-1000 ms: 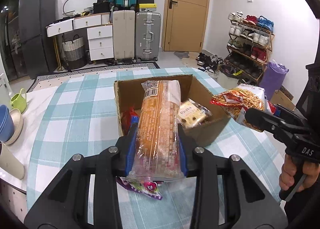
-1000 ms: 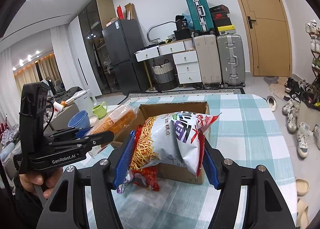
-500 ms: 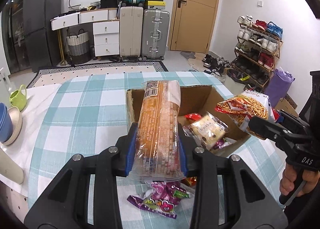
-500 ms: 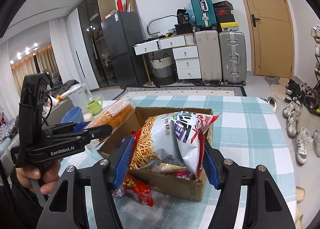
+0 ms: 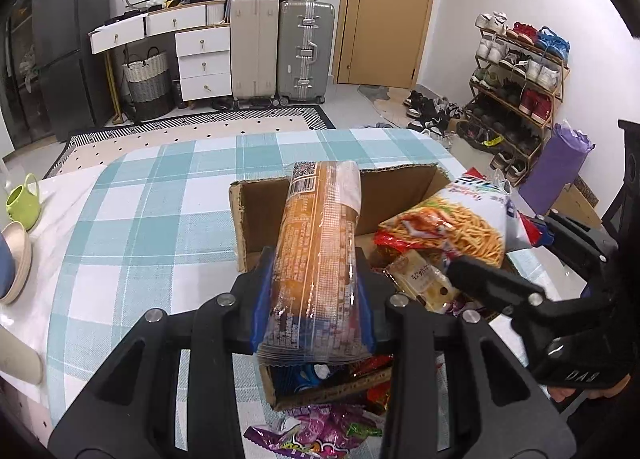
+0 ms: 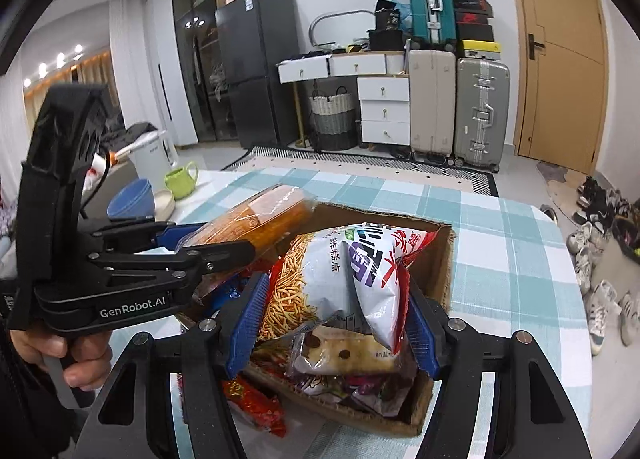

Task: Organize snacks
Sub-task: 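Open the left gripper into the box while the right releases the noodle bag inside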

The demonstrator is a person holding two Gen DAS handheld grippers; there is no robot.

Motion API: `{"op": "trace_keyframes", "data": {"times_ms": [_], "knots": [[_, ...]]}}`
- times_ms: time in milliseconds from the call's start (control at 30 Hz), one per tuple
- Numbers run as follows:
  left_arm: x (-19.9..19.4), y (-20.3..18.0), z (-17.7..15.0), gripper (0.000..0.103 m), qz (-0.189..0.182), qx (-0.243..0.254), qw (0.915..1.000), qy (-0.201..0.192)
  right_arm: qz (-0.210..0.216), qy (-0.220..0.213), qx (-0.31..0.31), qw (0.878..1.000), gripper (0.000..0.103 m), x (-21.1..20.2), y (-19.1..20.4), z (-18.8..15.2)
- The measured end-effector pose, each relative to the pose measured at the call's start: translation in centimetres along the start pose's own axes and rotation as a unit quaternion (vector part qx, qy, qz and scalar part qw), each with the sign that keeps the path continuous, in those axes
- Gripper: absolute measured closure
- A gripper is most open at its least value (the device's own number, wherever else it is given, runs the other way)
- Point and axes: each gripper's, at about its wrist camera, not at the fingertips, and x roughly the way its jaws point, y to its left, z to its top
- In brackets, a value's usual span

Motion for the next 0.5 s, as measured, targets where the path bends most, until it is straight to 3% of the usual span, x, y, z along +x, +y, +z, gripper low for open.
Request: {"op": "trace_keyframes", "data": {"times_ms": [500], "knots": [[4.0,-0.6,0.2,0.071,0.007,0.013,0.9996,0.023,-0.005,0.035,-0.016,0.999,0.038,4.0,-1.3,0.2]]}}
